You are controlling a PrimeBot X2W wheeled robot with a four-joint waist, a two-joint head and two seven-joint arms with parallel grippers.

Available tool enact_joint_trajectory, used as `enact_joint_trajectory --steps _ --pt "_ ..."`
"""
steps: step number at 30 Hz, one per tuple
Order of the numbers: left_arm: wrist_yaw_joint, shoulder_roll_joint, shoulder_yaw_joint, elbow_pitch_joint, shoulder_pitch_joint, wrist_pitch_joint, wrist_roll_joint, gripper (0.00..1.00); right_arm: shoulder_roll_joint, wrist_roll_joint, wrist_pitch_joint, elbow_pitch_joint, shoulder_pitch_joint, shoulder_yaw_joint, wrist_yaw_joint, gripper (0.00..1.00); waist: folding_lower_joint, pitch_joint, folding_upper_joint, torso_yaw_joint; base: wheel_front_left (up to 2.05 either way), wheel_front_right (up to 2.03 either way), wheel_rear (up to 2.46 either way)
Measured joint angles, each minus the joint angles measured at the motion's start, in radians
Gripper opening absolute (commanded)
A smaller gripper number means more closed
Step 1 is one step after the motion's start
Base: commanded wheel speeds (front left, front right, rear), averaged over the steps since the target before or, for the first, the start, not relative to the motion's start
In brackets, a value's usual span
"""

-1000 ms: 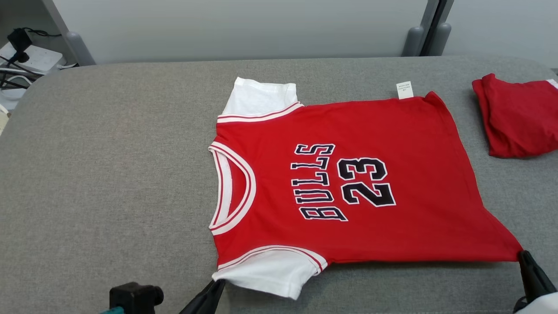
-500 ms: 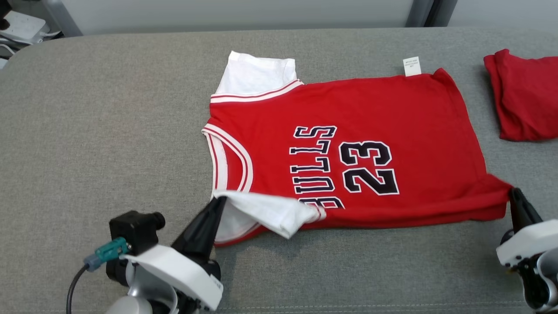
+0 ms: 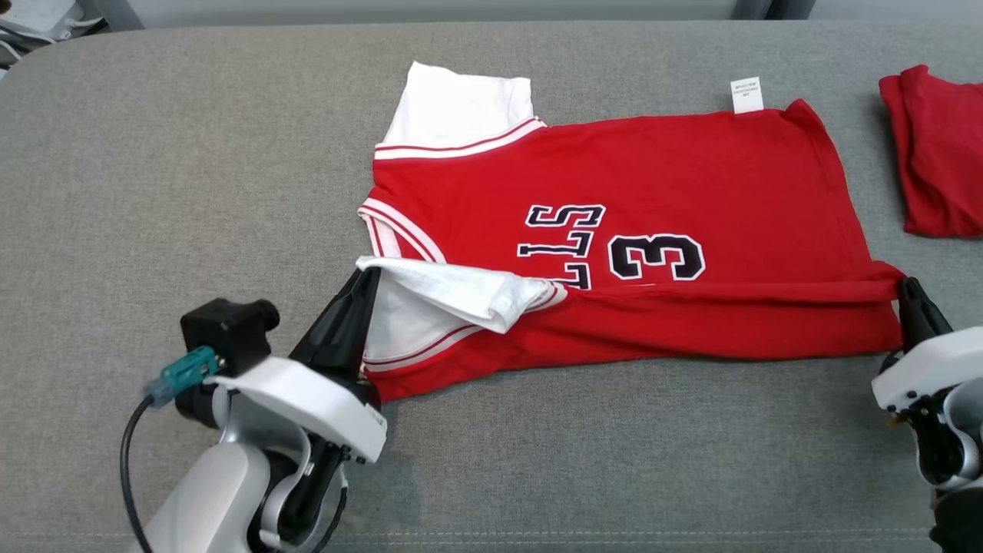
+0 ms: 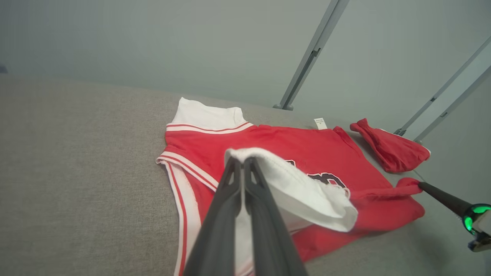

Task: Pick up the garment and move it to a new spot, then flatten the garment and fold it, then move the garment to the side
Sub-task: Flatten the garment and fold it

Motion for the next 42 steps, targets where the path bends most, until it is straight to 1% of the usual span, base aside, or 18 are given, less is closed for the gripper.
enact_joint_trajectory --steps 6,12,13,16,20,23,26,27,28,29,30,35,38,40,42 --pt "-0.035 -0.044 -0.022 0.15 -0.1 -0.038 0.01 0.0 0.034 -0.046 0.007 0.112 -0.099 -0.008 0.0 0.0 0.0 0.025 0.0 -0.003 0.0 0.0 0.0" --pt "-0.054 -0.071 -0.033 0.285 -0.179 -0.097 0.05 0.0 0.046 -0.094 -0.043 0.226 -0.188 -0.005 0.0 0.0 0.0 0.041 0.0 -0.007 0.0 0.0 0.0" --pt "-0.054 -0.071 -0.033 0.285 -0.179 -0.097 0.05 0.0 0.046 -0.094 -0.043 0.226 -0.188 -0.005 0.0 0.0 0.0 0.041 0.0 -0.007 0.0 0.0 0.0" --pt "-0.07 -0.084 -0.042 0.345 -0.211 -0.12 0.06 0.0 0.046 -0.12 -0.076 0.28 -0.224 0.002 0.0 0.0 0.0 0.05 0.0 -0.007 0.0 0.0 0.0" --pt "-0.069 -0.085 -0.049 0.417 -0.249 -0.154 0.095 0.0 0.04 -0.149 -0.139 0.341 -0.267 0.004 0.0 0.0 0.0 0.061 0.0 -0.006 0.0 0.0 0.0" --pt "-0.07 -0.092 -0.055 0.458 -0.268 -0.174 0.107 0.0 0.039 -0.17 -0.16 0.396 -0.295 0.006 0.0 0.0 0.0 0.068 0.0 -0.006 0.0 0.0 0.0" --pt "-0.088 -0.111 -0.064 0.506 -0.28 -0.179 0.106 0.0 0.04 -0.18 -0.177 0.448 -0.31 0.005 0.0 0.0 0.0 0.07 0.0 -0.005 0.0 0.0 0.0" --pt "-0.096 -0.121 -0.069 0.539 -0.283 -0.188 0.106 0.19 0.044 -0.184 -0.188 0.475 -0.319 0.006 0.0 0.0 0.0 0.07 0.0 -0.005 0.0 0.0 0.0" --pt "-0.096 -0.125 -0.07 0.555 -0.286 -0.188 0.106 0.5 0.046 -0.184 -0.195 0.486 -0.324 0.006 0.0 0.34 0.0 0.069 0.0 -0.006 0.0 0.0 0.0" --pt "-0.096 -0.128 -0.071 0.572 -0.29 -0.193 0.106 1.0 0.049 -0.184 -0.199 0.497 -0.328 0.006 0.0 0.64 0.0001 0.066 0.0 -0.007 0.0 0.0 0.0" --pt "-0.096 -0.13 -0.07 0.583 -0.296 -0.198 0.106 1.0 0.05 -0.185 -0.205 0.505 -0.331 0.006 0.0 1.0 0.0 0.063 0.0 -0.008 0.0 0.0 0.0" --pt "-0.095 -0.146 -0.05 0.599 -0.302 -0.231 0.106 1.0 0.054 -0.191 -0.222 0.493 -0.332 0.01 0.0 1.0 0.0 0.038 0.0 -0.015 0.0 0.0 0.0" --pt "-0.081 -0.146 -0.014 0.57 -0.28 -0.244 0.098 1.0 0.053 -0.191 -0.229 0.398 -0.299 -0.001 0.0 1.0 0.0 0.02 0.0 -0.02 0.0 0.0 0.0" --pt "-0.08 -0.15 0.007 0.54 -0.237 -0.247 0.071 1.0 0.053 -0.19 -0.229 0.331 -0.254 -0.013 0.0 1.0 0.0 0.009 0.0 -0.022 0.0 0.0 0.0" --pt "-0.069 -0.153 0.013 0.524 -0.174 -0.246 0.048 1.0 0.055 -0.186 -0.23 0.282 -0.19 -0.024 0.0 1.0 0.0 -0.003 0.0 -0.023 0.0 0.0 0.0"
